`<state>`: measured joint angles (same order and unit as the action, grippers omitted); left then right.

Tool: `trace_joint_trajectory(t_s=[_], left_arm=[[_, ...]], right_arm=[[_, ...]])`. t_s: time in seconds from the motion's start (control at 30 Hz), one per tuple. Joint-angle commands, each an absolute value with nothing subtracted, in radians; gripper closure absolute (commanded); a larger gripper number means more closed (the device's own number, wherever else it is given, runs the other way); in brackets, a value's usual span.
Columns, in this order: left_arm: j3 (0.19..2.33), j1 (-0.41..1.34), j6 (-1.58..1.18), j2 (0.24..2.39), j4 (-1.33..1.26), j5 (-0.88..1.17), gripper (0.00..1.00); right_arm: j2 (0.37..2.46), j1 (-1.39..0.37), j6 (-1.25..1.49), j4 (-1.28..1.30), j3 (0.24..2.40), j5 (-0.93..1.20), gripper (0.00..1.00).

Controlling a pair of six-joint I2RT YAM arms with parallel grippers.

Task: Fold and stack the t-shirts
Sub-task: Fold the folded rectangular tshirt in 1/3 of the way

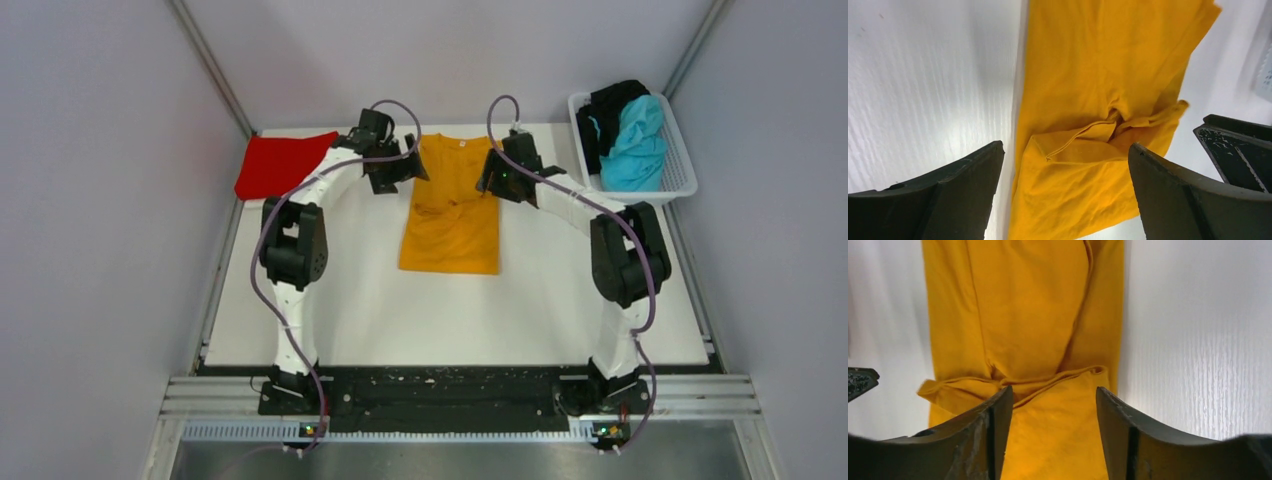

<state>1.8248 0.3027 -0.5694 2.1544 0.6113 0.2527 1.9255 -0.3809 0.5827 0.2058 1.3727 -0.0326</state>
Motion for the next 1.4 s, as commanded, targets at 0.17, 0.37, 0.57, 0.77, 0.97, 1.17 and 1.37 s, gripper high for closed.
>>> trace_joint_trajectory(t_s=[0.17,0.37,0.57,0.77,0.97,1.17,1.37], left_arm=[[1.705,0.284,-0.57,1.966,0.613,0.215,0.01],[1.366,0.284,-0.632,1.77,0.551,0.206,0.01],[1.101,0.285,-0.703,1.595,0.476,0.197,0.01],[0.951,0.289,-0.756,1.519,0.44,0.201,0.01],[0.884,0.297,-0.776,1.461,0.418,0.209,0.01],[0.904,0.302,-0.762,1.484,0.413,0.204,0.01],[1.054,0.297,-0.734,1.618,0.429,0.172,0.05]], right_arm=[[1.8,-0.37,0.484,0.201,1.332,0.104,0.02],[1.703,-0.437,0.402,0.14,1.151,0.258,0.01],[1.808,-0.555,0.325,0.099,1.236,0.38,0.01],[2.038,-0.562,0.387,0.043,1.443,0.355,0.01],[2.286,-0.516,0.462,0.119,1.785,0.242,0.01],[2.258,-0.48,0.475,0.129,1.855,0.252,0.01],[2.013,-0.472,0.426,0.107,1.569,0.299,0.01]])
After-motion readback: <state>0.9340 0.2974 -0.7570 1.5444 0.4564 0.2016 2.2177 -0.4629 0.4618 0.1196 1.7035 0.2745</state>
